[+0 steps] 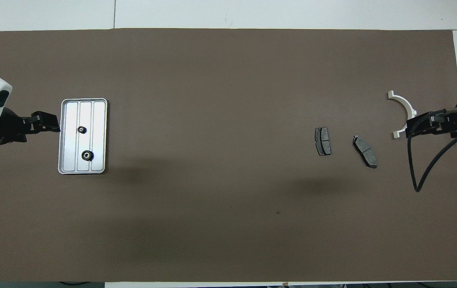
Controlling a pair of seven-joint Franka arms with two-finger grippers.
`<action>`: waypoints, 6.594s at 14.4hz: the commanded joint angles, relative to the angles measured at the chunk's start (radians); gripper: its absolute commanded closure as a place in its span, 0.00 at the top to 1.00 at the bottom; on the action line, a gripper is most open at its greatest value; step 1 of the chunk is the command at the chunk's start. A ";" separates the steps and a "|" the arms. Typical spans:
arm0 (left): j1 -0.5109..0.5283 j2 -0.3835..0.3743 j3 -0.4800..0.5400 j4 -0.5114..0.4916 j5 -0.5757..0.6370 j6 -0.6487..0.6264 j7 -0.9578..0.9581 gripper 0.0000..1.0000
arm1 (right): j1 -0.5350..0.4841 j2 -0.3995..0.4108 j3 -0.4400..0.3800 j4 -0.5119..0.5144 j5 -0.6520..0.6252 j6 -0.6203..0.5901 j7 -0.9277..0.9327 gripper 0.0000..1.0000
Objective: Place bearing gear from tray to pile
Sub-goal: 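Move the left gripper over the black bearing on the silver tray, then lower the left gripper and grasp the black bearing, then carry the bearing to the table center and release it, then return the left gripper to the tray while the right gripper reaches the bearing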
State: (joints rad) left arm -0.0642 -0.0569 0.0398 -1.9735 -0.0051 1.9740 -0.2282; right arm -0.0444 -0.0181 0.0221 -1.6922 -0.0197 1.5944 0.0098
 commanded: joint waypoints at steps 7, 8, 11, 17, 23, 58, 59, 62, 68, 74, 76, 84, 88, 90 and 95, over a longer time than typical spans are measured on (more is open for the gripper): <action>-0.014 0.049 0.005 -0.107 0.011 0.147 -0.014 0.63 | -0.014 -0.029 0.004 -0.038 0.010 0.042 -0.005 1.00; -0.012 0.049 0.003 -0.108 0.011 0.149 -0.010 0.63 | -0.014 -0.029 0.004 -0.038 0.010 0.045 -0.004 1.00; -0.014 0.057 0.005 -0.108 0.013 0.157 -0.011 0.64 | -0.012 -0.029 0.004 -0.038 0.010 0.045 -0.004 1.00; -0.017 0.071 0.003 -0.160 0.014 0.210 -0.011 0.64 | -0.026 -0.031 0.004 -0.047 0.010 0.045 -0.013 1.00; -0.013 0.109 0.005 -0.243 0.014 0.304 0.030 0.64 | -0.020 -0.028 0.004 -0.043 0.010 0.073 -0.020 1.00; -0.322 0.252 0.002 0.036 -0.006 0.184 -0.503 0.02 | -0.031 -0.031 0.004 -0.063 0.010 0.110 -0.054 1.00; -0.365 0.264 0.002 0.057 -0.031 0.198 -0.554 0.02 | -0.031 -0.031 0.004 -0.066 0.010 0.117 -0.062 1.00; -0.503 0.374 0.008 0.184 -0.044 0.194 -0.721 0.02 | -0.051 -0.031 0.004 -0.066 0.010 0.121 -0.077 1.00; -0.572 0.529 0.006 0.293 -0.032 0.270 -0.861 0.02 | -0.063 -0.037 0.004 -0.082 0.014 0.119 -0.083 1.00; -0.605 0.523 0.008 0.191 -0.030 0.292 -0.862 0.02 | -0.065 -0.043 0.004 -0.092 0.012 0.122 -0.100 1.00; -0.605 0.519 0.008 0.177 -0.030 0.292 -0.861 0.02 | -0.068 -0.042 0.004 -0.092 0.012 0.151 -0.103 1.00; -0.591 0.516 0.015 0.228 -0.032 0.189 -0.869 1.00 | -0.058 -0.043 0.004 -0.093 0.012 0.156 -0.082 1.00; -0.540 0.435 0.061 0.236 -0.027 0.114 -0.847 1.00 | -0.054 -0.002 0.010 -0.074 0.014 0.190 -0.082 0.97; -0.450 0.359 0.061 0.197 -0.027 0.050 -0.655 1.00 | -0.049 0.079 0.016 -0.003 0.041 0.196 -0.077 0.93; -0.249 0.308 0.061 0.137 -0.027 -0.014 -0.168 1.00 | 0.133 0.347 0.016 0.270 0.024 0.205 0.103 0.91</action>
State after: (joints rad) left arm -0.3615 0.2773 0.1122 -1.7785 -0.0316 1.9494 -0.5147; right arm -0.0004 0.1936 0.0382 -1.5903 0.0068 1.8202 0.0125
